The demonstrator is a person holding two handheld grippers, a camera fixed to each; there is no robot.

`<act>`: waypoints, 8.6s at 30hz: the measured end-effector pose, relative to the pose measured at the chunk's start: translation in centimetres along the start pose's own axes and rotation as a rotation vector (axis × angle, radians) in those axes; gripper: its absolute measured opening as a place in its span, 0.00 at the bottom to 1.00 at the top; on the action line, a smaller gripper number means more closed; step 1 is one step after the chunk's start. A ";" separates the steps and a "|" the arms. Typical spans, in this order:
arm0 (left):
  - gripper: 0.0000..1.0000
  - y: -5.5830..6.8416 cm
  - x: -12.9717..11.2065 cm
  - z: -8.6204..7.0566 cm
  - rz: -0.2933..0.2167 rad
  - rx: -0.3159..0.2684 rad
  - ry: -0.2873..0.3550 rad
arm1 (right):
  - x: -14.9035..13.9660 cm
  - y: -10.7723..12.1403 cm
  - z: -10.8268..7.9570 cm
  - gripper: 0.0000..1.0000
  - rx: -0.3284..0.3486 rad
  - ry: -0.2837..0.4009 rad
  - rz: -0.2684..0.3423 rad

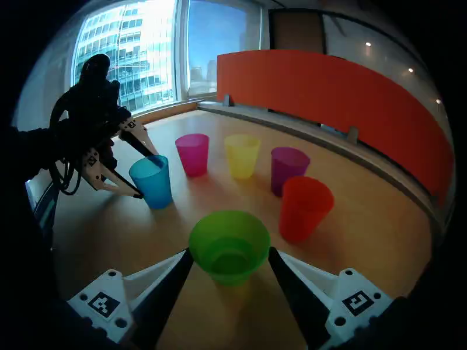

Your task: Pour water

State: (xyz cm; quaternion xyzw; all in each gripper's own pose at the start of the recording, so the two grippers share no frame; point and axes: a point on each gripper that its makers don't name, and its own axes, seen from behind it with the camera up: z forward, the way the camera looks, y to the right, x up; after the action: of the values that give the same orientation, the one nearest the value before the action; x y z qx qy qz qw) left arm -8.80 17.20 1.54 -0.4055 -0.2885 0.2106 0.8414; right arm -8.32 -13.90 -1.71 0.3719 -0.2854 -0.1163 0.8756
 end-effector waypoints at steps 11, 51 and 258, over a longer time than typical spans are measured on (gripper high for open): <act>0.96 0.4 -1.2 -1.6 -0.009 0.020 -0.011 | -0.7 0.1 -2.0 1.00 -0.035 0.009 0.014; 0.96 -3.2 -1.2 -11.2 -0.191 0.359 0.227 | 1.0 2.8 -10.1 0.99 -0.273 0.203 0.114; 0.96 -9.4 -3.9 -16.4 -0.441 0.847 0.612 | 1.4 10.4 -11.9 0.99 -0.775 0.597 0.246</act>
State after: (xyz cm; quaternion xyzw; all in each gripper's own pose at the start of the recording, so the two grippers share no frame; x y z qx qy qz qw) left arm 0.17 0.23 -0.41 -0.0053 0.0002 -0.0001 1.0000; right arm -0.33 -0.29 -0.35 0.0004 0.0000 0.0017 1.0000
